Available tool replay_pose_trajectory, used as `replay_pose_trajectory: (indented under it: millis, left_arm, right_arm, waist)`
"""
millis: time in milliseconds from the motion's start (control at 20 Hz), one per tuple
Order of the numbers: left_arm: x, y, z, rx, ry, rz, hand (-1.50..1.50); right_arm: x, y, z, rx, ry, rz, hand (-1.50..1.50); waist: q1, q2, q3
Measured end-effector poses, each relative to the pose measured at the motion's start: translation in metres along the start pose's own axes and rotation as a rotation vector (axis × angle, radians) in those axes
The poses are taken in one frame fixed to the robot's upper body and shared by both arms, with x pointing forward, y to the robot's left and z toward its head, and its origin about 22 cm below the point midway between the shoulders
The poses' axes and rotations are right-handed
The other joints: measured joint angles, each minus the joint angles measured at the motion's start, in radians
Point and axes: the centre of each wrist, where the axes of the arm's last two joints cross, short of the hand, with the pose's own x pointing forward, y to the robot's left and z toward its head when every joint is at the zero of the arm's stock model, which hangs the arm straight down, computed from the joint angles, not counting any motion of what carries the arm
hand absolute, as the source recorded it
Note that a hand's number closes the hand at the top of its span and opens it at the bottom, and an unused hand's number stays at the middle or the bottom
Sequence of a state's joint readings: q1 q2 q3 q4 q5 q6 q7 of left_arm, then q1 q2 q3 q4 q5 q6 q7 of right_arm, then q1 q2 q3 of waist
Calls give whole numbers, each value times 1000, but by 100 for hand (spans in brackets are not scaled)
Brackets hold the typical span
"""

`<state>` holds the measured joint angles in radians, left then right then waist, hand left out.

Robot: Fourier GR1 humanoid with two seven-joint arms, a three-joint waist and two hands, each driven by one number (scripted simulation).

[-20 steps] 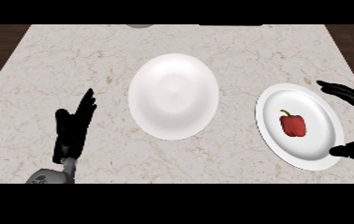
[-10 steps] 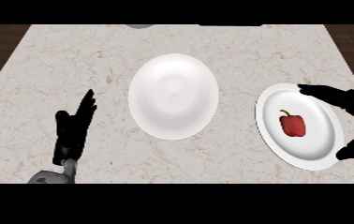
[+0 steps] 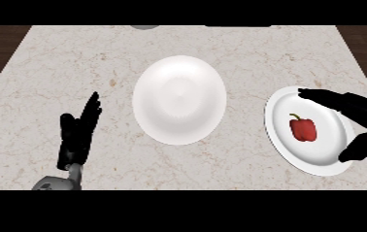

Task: Pick the bell pepper from the plate and place it in the plate

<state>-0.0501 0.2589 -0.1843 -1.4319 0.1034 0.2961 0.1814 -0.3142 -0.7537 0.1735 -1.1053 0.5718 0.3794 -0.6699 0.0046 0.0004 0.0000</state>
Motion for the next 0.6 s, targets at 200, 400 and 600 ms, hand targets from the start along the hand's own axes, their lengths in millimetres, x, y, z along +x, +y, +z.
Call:
replay_pose_trajectory:
  millis: [200, 400, 600]
  left_arm:
    - [-2, -1, -1, 1, 4, -3, 0]
    - [-2, 0, -2, 5, 2, -3, 0]
    - [-1, 8, 7, 0, 3, -3, 0]
  right_arm:
    - [0, 10, -9, 23, -4, 13, -150]
    - [3, 11, -17, 35, 1, 15, -150]
    - [4, 17, -21, 36, 5, 8, -150]
  waist:
    - [-1, 0, 0]
    - [-2, 0, 0]
    - [-1, -1, 0]
